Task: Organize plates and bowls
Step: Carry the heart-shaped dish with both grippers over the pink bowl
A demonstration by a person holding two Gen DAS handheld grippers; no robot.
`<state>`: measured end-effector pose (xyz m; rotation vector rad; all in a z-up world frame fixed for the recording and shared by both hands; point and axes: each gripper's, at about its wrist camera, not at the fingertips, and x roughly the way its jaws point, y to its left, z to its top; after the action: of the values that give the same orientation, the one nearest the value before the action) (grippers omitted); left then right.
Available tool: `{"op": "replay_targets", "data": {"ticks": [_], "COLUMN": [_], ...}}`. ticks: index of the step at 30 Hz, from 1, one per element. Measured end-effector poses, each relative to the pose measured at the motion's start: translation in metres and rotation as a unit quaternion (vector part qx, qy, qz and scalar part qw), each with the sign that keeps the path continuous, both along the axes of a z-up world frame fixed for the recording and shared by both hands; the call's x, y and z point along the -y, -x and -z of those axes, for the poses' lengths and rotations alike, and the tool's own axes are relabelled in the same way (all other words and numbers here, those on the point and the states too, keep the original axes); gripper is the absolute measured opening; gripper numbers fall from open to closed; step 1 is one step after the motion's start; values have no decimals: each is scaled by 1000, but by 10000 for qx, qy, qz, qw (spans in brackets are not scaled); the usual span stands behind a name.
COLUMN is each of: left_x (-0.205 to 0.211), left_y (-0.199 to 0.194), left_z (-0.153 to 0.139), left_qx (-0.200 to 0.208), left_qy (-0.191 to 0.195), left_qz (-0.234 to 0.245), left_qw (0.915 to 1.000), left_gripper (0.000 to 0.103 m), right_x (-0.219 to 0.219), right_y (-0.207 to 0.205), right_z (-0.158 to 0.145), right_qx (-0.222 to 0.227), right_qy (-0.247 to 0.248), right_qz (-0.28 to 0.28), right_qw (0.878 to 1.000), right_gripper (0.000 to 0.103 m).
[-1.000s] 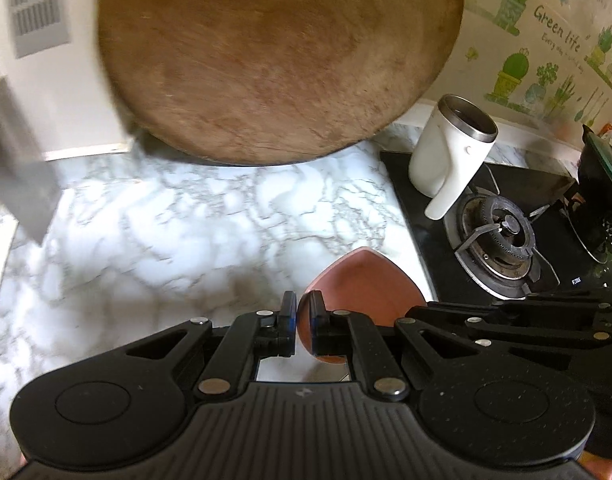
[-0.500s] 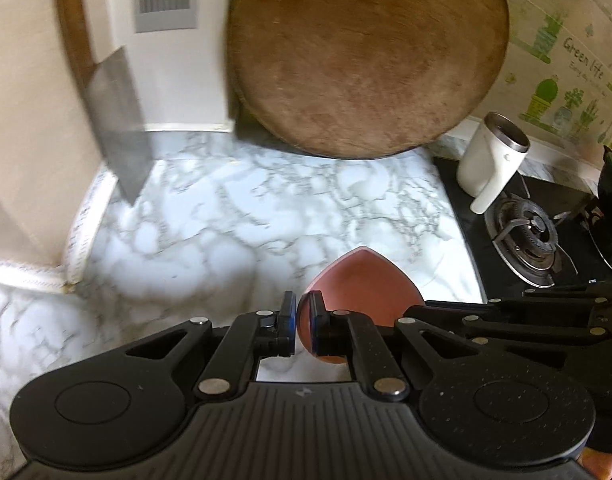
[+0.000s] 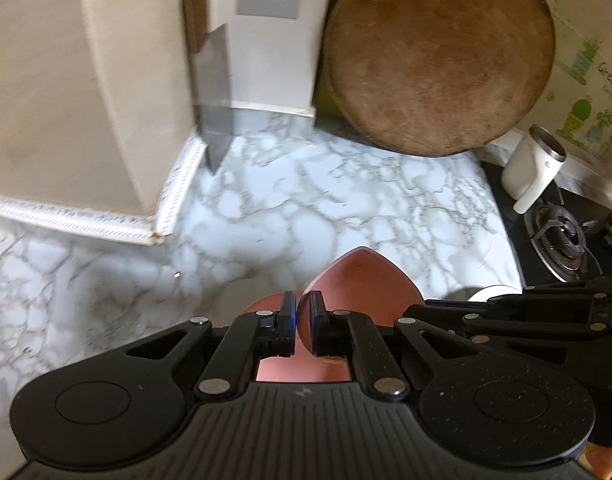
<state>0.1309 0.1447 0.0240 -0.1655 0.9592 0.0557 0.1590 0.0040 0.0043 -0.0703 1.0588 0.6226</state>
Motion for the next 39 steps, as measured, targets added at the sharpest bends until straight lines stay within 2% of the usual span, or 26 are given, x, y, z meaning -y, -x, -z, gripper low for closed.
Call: {"op": "replay_targets", "data": {"ticks": [11, 32, 39], "left_x": [-26, -18, -22], "left_y": [15, -3, -8], "left_z": [20, 59, 64], "left_qx": [-241, -659, -715], "left_qy": [5, -93, -11], "left_qz": [-211, -60, -100], "left_qw": [9995, 9978, 9974], "left_gripper": [6, 6, 6], "right_x": [-25, -25, -29], "right_y": [13, -1, -8], "right_z": [21, 53, 59], "right_qx": [-266, -508, -664], "right_qy": [98, 343, 310], "right_qz": [-157, -100, -77], "right_qw": [9995, 9981, 9973], "right_gripper": [7, 7, 12]}}
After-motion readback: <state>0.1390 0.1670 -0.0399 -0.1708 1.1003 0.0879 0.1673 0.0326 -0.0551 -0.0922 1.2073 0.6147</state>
